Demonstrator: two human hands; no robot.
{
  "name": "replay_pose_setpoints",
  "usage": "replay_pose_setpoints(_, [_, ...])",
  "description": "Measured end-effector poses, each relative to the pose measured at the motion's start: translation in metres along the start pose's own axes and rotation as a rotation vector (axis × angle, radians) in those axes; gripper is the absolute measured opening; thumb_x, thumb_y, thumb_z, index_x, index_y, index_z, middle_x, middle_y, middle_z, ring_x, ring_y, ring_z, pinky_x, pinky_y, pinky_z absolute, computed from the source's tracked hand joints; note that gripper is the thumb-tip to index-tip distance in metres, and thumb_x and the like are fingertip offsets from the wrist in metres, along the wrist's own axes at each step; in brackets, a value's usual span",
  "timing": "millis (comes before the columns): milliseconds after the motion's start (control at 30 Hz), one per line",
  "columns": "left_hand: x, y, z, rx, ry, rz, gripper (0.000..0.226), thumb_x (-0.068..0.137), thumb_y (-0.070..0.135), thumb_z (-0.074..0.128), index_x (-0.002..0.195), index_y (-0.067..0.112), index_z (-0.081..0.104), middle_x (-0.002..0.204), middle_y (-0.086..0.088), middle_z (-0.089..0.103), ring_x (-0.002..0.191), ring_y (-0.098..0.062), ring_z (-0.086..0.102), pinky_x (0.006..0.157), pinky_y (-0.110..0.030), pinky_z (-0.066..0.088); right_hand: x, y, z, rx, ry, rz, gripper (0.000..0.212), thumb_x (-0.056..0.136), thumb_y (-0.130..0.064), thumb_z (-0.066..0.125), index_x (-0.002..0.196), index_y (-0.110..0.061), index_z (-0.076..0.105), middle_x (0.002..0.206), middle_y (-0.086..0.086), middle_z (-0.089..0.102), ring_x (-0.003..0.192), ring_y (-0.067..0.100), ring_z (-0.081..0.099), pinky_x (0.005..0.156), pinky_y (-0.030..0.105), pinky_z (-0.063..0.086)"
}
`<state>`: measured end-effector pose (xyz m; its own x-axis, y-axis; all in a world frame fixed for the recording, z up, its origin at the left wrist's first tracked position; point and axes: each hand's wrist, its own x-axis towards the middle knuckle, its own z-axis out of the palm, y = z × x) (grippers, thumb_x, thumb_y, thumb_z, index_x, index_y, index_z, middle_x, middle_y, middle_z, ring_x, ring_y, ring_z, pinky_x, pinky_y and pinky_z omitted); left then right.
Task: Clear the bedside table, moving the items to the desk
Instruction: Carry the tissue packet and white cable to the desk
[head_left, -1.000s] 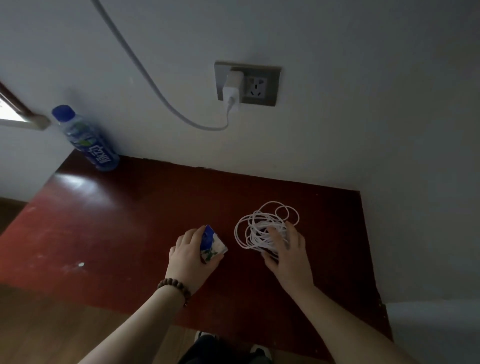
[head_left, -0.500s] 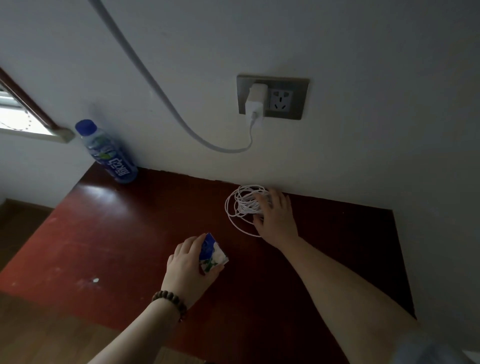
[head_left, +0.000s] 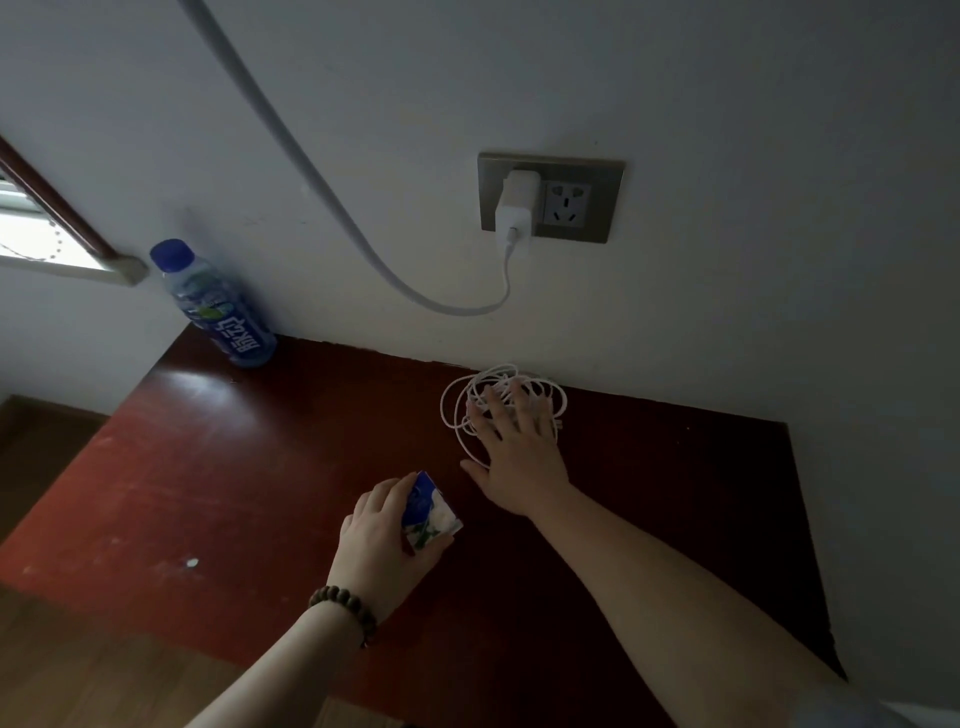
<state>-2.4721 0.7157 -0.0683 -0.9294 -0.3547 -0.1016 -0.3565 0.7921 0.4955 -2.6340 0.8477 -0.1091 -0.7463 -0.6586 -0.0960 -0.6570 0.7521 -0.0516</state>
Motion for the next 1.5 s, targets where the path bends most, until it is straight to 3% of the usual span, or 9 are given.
replay_pose_setpoints(167, [0.003, 0.002, 0.003, -0.004, -0.03, 0.011, 0.081, 0.079, 0.056, 0.064, 0.145, 0.024, 0.03, 0.142, 0.009, 0.039, 0.128, -0.011, 0.036, 0.109, -0.035, 0.036, 0.016, 0.008, -0.018, 0.129, -0.071, -0.026, 0.068, 0.091, -0.06, 0.032, 0.149, -0.031, 0.008, 0.159, -0.004, -0.003, 0.142, 0.026, -0.021, 0.113, 0.056, -0.011])
replay_pose_setpoints(300, [0.007, 0.007, 0.005, -0.012, -0.043, 0.024, 0.082, 0.078, 0.057, 0.065, 0.145, 0.024, 0.031, 0.142, 0.008, 0.04, 0.128, -0.011, 0.037, 0.109, -0.038, 0.037, -0.014, 0.017, -0.022, 0.277, 0.094, -0.032, 0.063, 0.094, -0.047, 0.039, 0.149, -0.034, 0.009, 0.159, -0.003, -0.002, 0.144, 0.02, -0.016, 0.115, 0.055, -0.003])
replay_pose_setpoints(533, [0.016, 0.039, 0.01, -0.06, -0.093, 0.139, 0.084, 0.074, 0.055, 0.069, 0.144, 0.024, 0.033, 0.138, 0.007, 0.044, 0.125, -0.013, 0.042, 0.105, -0.04, 0.041, -0.13, 0.04, -0.006, 0.382, 0.343, 0.442, 0.061, 0.092, -0.05, 0.032, 0.147, -0.025, 0.023, 0.158, 0.004, 0.009, 0.145, 0.023, -0.003, 0.116, 0.048, 0.005])
replay_pose_setpoints(667, [0.022, 0.069, 0.028, -0.064, -0.187, 0.251, 0.08, 0.071, 0.055, 0.072, 0.137, 0.023, 0.04, 0.13, 0.004, 0.049, 0.119, -0.015, 0.047, 0.101, -0.04, 0.044, -0.208, 0.056, 0.015, 0.377, 0.252, 0.691, 0.068, 0.09, -0.059, 0.023, 0.148, -0.023, 0.019, 0.158, 0.005, 0.006, 0.145, 0.02, -0.007, 0.117, 0.046, 0.002])
replay_pose_setpoints(833, [0.038, 0.117, 0.066, -0.01, -0.341, 0.462, 0.081, 0.073, 0.045, 0.077, 0.139, 0.018, 0.04, 0.136, -0.001, 0.047, 0.125, -0.019, 0.044, 0.107, -0.037, 0.038, -0.235, 0.055, 0.04, 0.26, 0.055, 0.742, 0.072, 0.091, -0.064, 0.012, 0.149, -0.023, 0.006, 0.158, 0.007, 0.005, 0.145, 0.022, -0.004, 0.117, 0.047, 0.003])
replay_pose_setpoints(1067, [0.085, 0.183, 0.111, 0.121, -0.421, 0.626, 0.083, 0.088, 0.022, 0.063, 0.152, 0.02, 0.011, 0.16, 0.002, 0.012, 0.148, -0.02, 0.003, 0.12, -0.044, 0.016, -0.233, 0.051, 0.042, 0.176, 0.082, 0.78, 0.07, 0.093, -0.063, 0.014, 0.149, -0.021, 0.015, 0.157, 0.006, 0.011, 0.145, 0.023, 0.001, 0.115, 0.046, 0.004])
replay_pose_setpoints(1167, [0.094, 0.184, 0.119, 0.196, -0.443, 0.545, 0.095, 0.085, 0.031, 0.065, 0.153, 0.026, -0.002, 0.161, 0.003, -0.007, 0.148, -0.021, -0.005, 0.12, -0.046, 0.012, -0.233, 0.05, 0.042, 0.181, 0.076, 0.783, 0.069, 0.093, -0.063, 0.016, 0.148, -0.022, 0.017, 0.157, 0.006, 0.012, 0.145, 0.023, 0.002, 0.115, 0.046, 0.006])
replay_pose_setpoints(1333, [0.079, 0.186, 0.135, 0.147, -0.261, 0.409, 0.093, 0.079, 0.06, 0.061, 0.149, 0.018, 0.018, 0.155, -0.005, 0.02, 0.141, -0.024, 0.023, 0.115, -0.044, 0.025, -0.232, 0.05, 0.043, 0.181, 0.064, 0.788, 0.068, 0.092, -0.063, 0.021, 0.147, -0.022, 0.023, 0.156, 0.006, 0.018, 0.145, 0.023, 0.007, 0.114, 0.047, 0.01])
replay_pose_setpoints(1500, [0.09, 0.183, 0.143, 0.107, -0.204, 0.456, 0.057, 0.091, 0.028, 0.053, 0.144, 0.022, 0.033, 0.151, -0.001, 0.032, 0.136, -0.022, 0.029, 0.11, -0.041, 0.026, -0.232, 0.051, 0.044, 0.18, 0.069, 0.79, 0.068, 0.092, -0.063, 0.024, 0.146, -0.022, 0.025, 0.154, 0.006, 0.022, 0.144, 0.024, 0.013, 0.113, 0.047, 0.012])
